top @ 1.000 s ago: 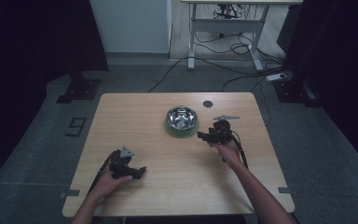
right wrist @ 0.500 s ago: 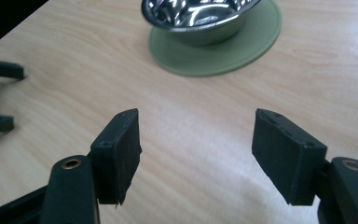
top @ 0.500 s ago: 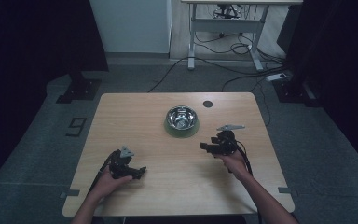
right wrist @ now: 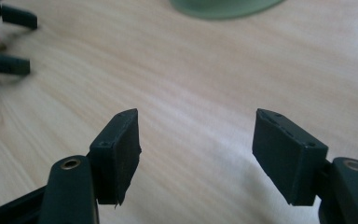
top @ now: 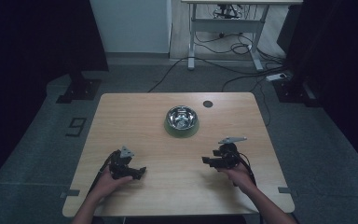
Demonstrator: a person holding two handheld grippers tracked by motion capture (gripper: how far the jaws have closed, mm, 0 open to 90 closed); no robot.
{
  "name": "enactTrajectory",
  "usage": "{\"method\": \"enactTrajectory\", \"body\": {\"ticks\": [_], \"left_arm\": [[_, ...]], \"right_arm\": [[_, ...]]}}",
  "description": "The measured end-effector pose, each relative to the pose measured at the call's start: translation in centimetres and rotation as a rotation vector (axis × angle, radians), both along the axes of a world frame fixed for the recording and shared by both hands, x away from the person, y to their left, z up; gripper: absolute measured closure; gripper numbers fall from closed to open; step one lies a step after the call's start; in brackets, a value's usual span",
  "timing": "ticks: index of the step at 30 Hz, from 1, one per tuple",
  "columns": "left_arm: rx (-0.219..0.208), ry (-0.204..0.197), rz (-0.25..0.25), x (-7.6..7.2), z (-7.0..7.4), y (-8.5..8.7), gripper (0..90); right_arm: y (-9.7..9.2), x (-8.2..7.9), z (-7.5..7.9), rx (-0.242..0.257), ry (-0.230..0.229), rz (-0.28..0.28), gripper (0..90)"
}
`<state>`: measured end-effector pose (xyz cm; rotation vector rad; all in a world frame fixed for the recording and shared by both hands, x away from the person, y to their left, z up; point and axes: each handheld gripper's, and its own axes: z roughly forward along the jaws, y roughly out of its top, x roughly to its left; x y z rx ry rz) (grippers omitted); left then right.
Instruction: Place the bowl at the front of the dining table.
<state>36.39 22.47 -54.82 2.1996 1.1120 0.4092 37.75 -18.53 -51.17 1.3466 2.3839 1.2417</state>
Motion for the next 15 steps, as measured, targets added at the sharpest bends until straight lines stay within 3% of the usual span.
{"method": "enactTrajectory", "body": {"ticks": [8, 15], "left_arm": [[0.000, 0.000, 0.001, 0.0, 0.0, 0.0, 0.0], [0.001, 0.001, 0.001, 0.0, 0.0, 0.0, 0.0]], "right_arm": [[-0.3, -1.1, -1.7, -0.038, 0.041, 0.015, 31.2], [-0.5, -0.6, -1.7, -0.047, 0.022, -0.017, 31.1]]}}
